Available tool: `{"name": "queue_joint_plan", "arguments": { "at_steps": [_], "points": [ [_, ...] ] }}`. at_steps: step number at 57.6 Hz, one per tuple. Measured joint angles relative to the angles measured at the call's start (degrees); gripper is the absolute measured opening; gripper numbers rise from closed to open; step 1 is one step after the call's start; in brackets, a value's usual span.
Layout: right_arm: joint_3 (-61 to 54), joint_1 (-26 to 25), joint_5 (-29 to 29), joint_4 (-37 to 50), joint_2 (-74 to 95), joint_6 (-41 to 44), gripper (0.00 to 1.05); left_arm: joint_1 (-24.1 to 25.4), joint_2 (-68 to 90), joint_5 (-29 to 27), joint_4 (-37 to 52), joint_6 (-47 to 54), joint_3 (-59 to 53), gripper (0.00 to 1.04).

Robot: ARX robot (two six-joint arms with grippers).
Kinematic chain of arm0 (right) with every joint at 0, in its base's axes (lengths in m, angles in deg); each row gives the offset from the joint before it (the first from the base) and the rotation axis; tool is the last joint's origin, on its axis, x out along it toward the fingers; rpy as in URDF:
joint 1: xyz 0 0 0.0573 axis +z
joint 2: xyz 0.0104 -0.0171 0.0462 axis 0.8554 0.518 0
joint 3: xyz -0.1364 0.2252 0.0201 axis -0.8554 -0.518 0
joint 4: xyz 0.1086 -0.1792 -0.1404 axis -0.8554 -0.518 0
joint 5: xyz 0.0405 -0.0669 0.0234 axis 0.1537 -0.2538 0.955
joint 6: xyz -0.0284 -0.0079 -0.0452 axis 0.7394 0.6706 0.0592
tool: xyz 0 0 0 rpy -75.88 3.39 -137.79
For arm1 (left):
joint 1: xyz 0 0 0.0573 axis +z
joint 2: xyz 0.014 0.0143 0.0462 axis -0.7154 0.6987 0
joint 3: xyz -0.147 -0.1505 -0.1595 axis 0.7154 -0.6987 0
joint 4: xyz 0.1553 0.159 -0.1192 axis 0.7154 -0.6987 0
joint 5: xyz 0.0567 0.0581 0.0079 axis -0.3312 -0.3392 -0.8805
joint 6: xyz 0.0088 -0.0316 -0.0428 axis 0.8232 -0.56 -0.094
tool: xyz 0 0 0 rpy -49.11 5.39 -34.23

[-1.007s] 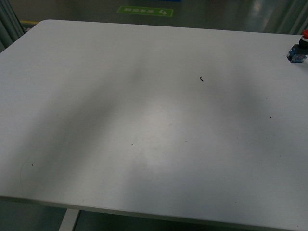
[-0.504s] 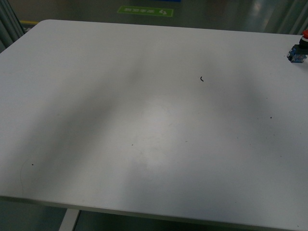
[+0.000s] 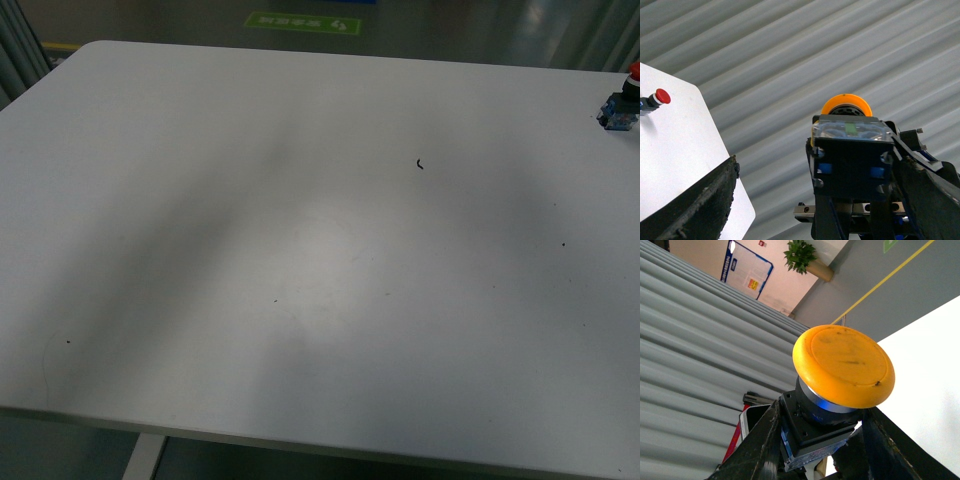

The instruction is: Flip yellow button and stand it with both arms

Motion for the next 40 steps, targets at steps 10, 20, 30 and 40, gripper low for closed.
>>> {"name": "queue_joint_plan", "arguments": {
  "at_steps": [10,20,30,40],
  "points": [
    [-0.2,-0.2,-0.5,-0.2,0.0,0.7,0.39,0.0,0.0,0.1,0.0,0.0,0.0,0.98],
    [-0.2,-0.2,-2.1,-0.2,0.5,1.2,0.39,0.0,0.0,0.1,0.0,0.0,0.0,0.98],
    [-0.4,-0.7,-3.0,0.8,1.5,1.4,0.39,0.0,0.0,0.1,0.0,0.0,0.0,0.98],
    [-0.4,-1.2,-3.9,0.9,2.9,2.6,0.39,0.0,0.0,0.1,0.0,0.0,0.0,0.98]
  ]
}}
